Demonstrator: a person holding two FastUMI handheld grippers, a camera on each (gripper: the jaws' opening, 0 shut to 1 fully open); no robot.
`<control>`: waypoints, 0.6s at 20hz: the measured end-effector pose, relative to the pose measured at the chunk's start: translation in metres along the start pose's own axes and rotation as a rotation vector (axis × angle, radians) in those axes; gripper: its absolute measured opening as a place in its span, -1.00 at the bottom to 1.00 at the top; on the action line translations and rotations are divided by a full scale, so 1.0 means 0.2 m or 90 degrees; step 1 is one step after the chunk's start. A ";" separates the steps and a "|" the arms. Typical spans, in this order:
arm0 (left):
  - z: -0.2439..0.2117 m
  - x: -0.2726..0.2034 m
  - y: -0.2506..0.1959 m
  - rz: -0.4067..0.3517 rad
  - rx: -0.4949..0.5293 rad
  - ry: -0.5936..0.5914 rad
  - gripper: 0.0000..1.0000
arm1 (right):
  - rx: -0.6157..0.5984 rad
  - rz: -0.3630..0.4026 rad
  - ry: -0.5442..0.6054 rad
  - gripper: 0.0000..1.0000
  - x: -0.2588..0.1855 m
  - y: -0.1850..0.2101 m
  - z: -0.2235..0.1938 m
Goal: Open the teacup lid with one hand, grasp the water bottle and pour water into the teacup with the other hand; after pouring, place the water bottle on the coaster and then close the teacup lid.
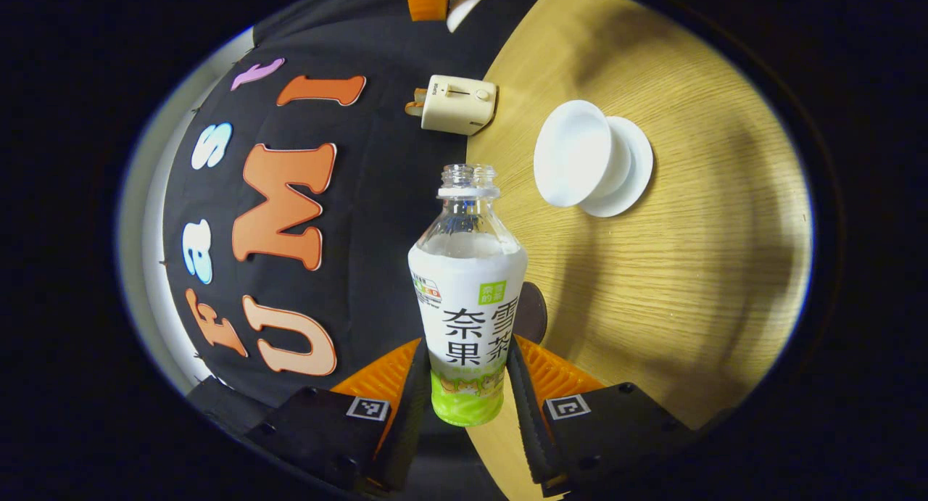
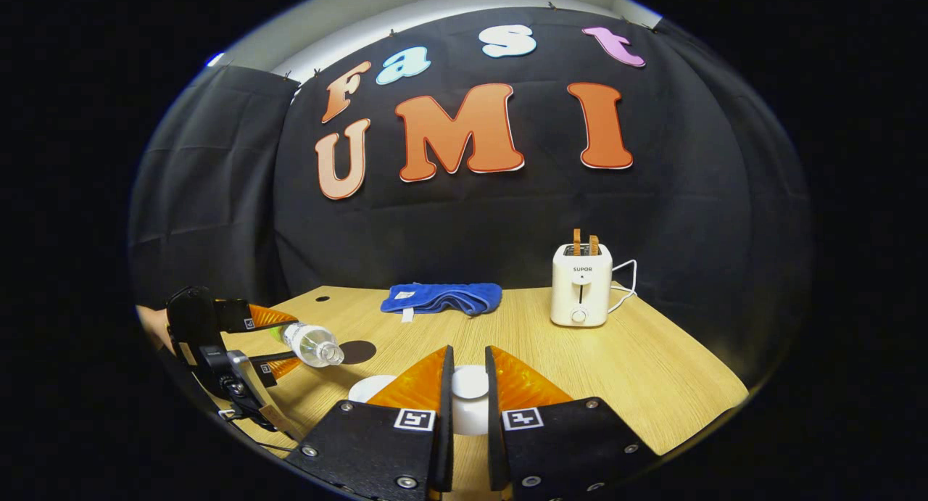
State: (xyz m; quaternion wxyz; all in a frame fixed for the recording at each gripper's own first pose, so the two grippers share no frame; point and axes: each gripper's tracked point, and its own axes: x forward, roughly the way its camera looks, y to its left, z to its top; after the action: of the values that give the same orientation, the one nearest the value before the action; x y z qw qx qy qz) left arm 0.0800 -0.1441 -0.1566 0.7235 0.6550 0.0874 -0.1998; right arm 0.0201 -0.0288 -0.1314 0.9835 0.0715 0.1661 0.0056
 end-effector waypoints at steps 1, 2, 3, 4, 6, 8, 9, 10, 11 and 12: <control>0.00 0.01 0.00 -0.003 0.013 0.001 0.28 | -0.001 -0.002 -0.001 -0.62 -0.01 -0.01 0.00; -0.01 0.00 0.00 -0.006 0.023 0.003 0.28 | 0.000 -0.001 -0.002 -0.62 -0.01 -0.01 0.00; -0.01 0.00 0.00 -0.009 0.037 0.005 0.28 | 0.001 0.001 -0.003 -0.62 -0.03 -0.01 0.00; -0.02 0.00 0.00 -0.011 0.051 0.011 0.28 | 0.002 0.001 -0.004 -0.62 -0.03 -0.01 0.00; -0.02 0.00 0.00 -0.008 0.073 0.016 0.28 | -0.003 -0.005 -0.003 -0.62 -0.04 -0.03 -0.01; -0.03 0.01 0.01 -0.004 0.092 0.020 0.35 | -0.007 -0.009 -0.002 -0.62 -0.05 -0.05 -0.02; -0.03 0.01 0.01 -0.002 0.101 0.022 0.28 | -0.006 -0.009 -0.002 -0.62 -0.06 -0.05 -0.01; -0.03 0.01 0.02 -0.001 0.110 0.023 0.35 | -0.004 -0.007 -0.002 -0.62 -0.06 -0.05 -0.02; -0.03 0.01 0.02 0.001 0.121 0.023 0.35 | -0.002 -0.007 -0.003 -0.62 -0.07 -0.06 -0.01; -0.03 0.01 0.03 0.004 0.133 0.024 0.28 | -0.002 -0.005 -0.002 -0.62 -0.07 -0.06 -0.02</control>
State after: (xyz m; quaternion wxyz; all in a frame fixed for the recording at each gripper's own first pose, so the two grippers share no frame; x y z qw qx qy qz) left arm 0.0850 -0.1385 -0.1523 0.6501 0.7306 0.0778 -0.1936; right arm 0.0058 -0.0405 -0.1327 0.9839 0.0693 0.1649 0.0020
